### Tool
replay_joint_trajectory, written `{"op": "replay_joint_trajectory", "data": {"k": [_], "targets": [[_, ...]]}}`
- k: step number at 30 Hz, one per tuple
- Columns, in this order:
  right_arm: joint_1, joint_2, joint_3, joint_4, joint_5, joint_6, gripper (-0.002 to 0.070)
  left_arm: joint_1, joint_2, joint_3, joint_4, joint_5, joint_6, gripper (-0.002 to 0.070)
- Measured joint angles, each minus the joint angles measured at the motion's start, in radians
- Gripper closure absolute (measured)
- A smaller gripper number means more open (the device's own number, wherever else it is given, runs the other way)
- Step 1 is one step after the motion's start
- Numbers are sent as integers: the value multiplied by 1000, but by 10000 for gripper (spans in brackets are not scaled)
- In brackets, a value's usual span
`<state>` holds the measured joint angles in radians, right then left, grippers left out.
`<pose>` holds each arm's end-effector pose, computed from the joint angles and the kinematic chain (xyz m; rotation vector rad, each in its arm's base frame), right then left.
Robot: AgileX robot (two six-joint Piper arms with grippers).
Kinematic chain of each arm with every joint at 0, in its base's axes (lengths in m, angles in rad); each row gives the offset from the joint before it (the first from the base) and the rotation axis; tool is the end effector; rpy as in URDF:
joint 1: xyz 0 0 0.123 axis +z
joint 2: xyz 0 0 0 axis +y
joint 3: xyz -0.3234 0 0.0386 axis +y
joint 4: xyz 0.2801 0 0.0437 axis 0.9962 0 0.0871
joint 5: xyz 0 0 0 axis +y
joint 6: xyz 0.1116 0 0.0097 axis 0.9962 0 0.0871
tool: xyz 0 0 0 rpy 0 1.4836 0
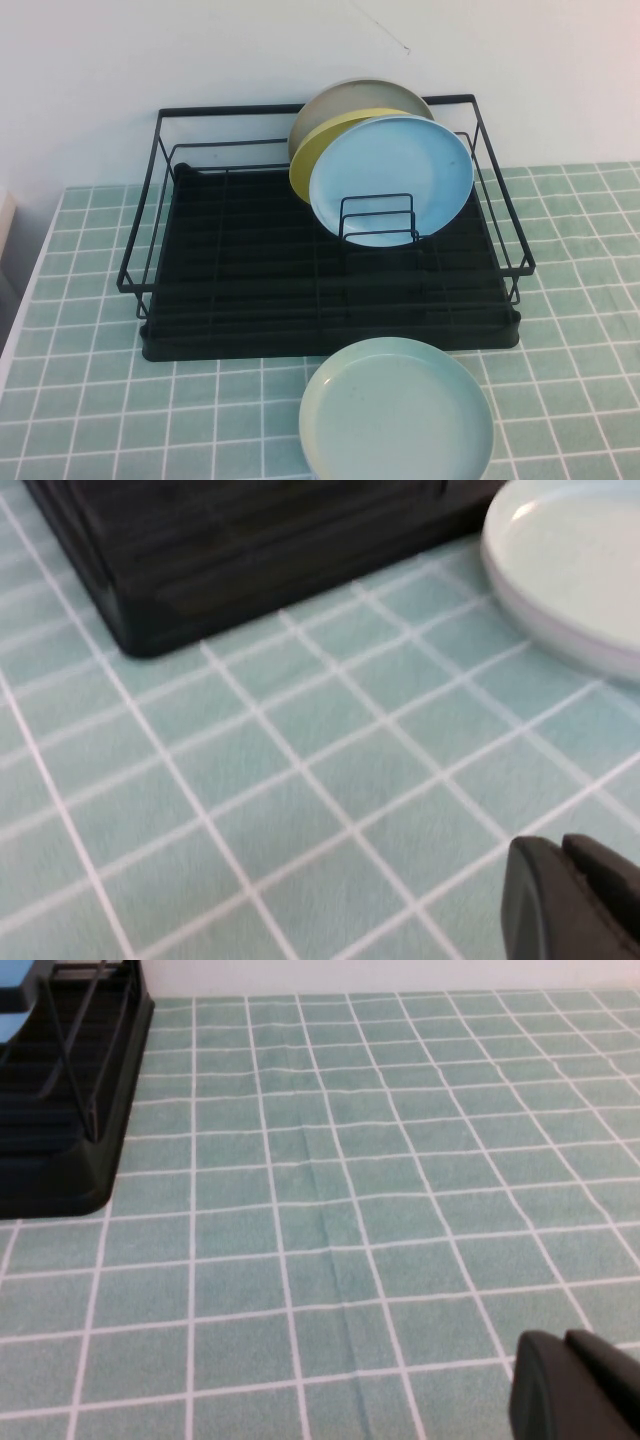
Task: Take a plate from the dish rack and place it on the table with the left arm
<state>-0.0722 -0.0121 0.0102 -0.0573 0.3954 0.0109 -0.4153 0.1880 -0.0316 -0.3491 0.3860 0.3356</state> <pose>0.0626 -0.0070 0.1682 0.0435 1.8771 -0.0992 0.0617 -0.0430 0.1741 0.5083 1.9573 -0.3875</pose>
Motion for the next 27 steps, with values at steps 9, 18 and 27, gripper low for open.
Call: {"op": "replay_joint_trajectory", "data": {"k": [9, 18, 27], "targets": [[0, 0, 0, 0, 0, 0, 678, 21, -99, 54, -7, -111, 7, 677], [0, 0, 0, 2, 0, 0, 678, 193, -198, 54, 127, -176, -19, 677], [0, 0, 0, 2, 0, 0, 678, 338, -200, 50, 133, -67, -262, 677]]}}
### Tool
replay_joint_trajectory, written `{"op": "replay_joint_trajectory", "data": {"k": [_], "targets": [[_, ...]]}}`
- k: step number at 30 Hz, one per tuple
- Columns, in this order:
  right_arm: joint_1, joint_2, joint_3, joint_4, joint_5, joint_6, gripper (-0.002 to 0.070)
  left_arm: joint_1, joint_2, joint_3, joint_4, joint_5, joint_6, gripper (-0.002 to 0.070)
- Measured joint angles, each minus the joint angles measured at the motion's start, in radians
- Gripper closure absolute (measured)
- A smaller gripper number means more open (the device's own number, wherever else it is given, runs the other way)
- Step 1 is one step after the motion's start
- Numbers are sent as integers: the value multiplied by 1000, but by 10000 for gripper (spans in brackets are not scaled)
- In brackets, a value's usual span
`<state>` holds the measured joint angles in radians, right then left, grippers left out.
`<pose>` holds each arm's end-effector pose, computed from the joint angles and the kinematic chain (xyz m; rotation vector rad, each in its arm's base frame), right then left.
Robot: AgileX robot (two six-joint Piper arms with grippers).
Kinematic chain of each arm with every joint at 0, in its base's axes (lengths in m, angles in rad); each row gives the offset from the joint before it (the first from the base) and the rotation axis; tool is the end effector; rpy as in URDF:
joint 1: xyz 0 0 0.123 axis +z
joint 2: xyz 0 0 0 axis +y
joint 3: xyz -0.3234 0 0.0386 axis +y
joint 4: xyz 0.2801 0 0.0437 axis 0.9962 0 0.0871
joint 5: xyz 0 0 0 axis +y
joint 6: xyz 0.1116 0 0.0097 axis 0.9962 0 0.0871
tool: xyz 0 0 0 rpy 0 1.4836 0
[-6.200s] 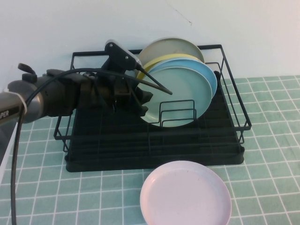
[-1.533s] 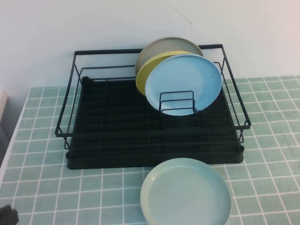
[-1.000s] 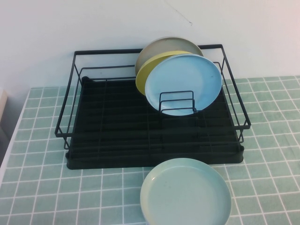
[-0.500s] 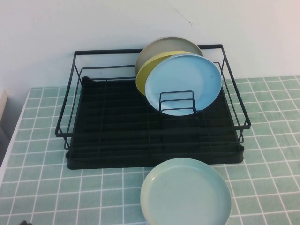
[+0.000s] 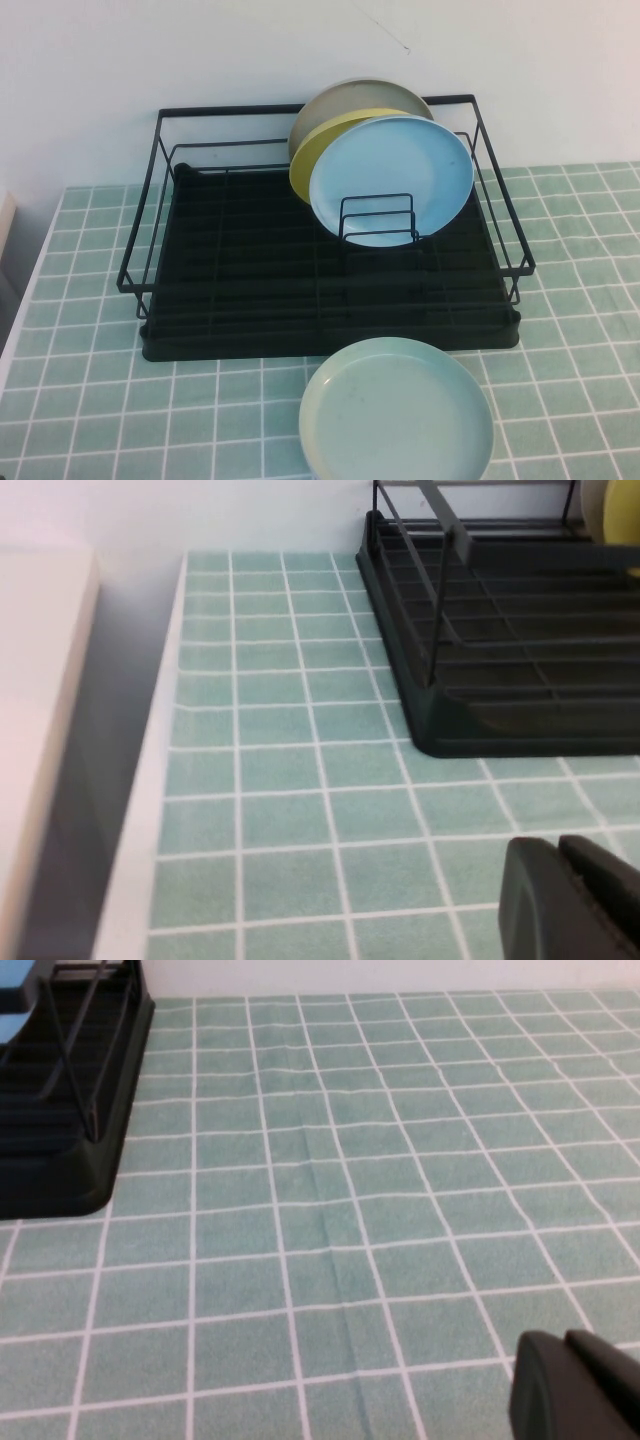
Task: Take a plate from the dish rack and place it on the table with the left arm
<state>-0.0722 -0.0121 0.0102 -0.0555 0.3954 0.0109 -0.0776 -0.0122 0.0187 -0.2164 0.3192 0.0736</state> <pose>0.0626 -0.0069 0.1682 0.0446 1.8771 -0.0974 0.0645 -0.0126 0.1738 -0.0011 1.8067 -0.2103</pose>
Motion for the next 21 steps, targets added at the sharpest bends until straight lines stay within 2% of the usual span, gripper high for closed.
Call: {"op": "replay_joint_trajectory", "data": {"k": [4, 21], "targets": [[0, 0, 0, 0, 0, 0, 678, 0, 0, 0, 2, 2, -74, 677], [0, 0, 0, 0, 0, 0, 678, 0, 0, 0, 2, 2, -89, 677]]}}
